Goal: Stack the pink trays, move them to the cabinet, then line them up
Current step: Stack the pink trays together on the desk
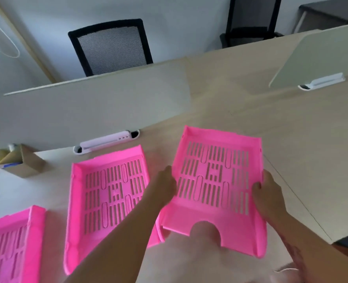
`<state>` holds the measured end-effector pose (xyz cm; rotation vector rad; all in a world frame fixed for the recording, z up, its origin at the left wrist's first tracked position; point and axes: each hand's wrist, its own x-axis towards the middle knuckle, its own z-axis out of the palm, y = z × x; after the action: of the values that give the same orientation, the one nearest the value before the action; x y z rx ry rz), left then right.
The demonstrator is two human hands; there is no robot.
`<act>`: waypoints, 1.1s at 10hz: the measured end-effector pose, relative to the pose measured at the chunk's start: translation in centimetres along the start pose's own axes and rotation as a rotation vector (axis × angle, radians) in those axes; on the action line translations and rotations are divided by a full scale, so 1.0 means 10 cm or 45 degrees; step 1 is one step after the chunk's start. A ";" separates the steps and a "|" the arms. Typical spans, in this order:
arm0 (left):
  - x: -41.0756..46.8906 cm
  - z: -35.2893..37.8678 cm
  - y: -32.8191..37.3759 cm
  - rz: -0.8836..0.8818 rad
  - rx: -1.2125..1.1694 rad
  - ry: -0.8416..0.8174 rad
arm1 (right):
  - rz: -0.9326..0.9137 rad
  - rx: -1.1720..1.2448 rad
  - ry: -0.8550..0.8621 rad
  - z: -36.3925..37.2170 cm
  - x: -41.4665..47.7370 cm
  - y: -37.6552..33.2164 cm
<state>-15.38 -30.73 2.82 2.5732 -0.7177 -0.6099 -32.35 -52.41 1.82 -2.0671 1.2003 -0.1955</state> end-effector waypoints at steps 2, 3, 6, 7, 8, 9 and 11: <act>-0.52 -0.61 -0.77 -0.344 -0.022 0.241 | -0.311 -0.027 -0.206 0.74 -0.02 -0.83; -0.89 -0.83 -1.22 -0.572 -0.089 0.413 | -0.441 -0.016 -0.344 1.20 -0.20 -1.25; -1.49 -0.82 -1.93 -0.789 -0.151 0.445 | -0.519 -0.128 -0.477 1.94 -0.73 -1.85; -1.43 -0.77 -2.09 -0.793 -0.172 0.429 | -0.483 -0.150 -0.480 2.05 -0.76 -1.86; -1.36 -0.75 -2.18 -0.796 -0.204 0.413 | -0.446 -0.175 -0.462 2.13 -0.77 -1.85; -1.31 -0.79 -2.22 -0.753 -0.206 0.410 | -0.434 -0.194 -0.422 2.17 -0.78 -1.82; -1.25 -0.78 -2.21 -0.767 -0.280 0.428 | -0.439 -0.218 -0.400 2.20 -0.75 -1.80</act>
<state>-12.61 -4.31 2.44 2.5703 0.2365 -0.3764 -13.87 -29.63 -0.75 -2.3403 0.6883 0.0746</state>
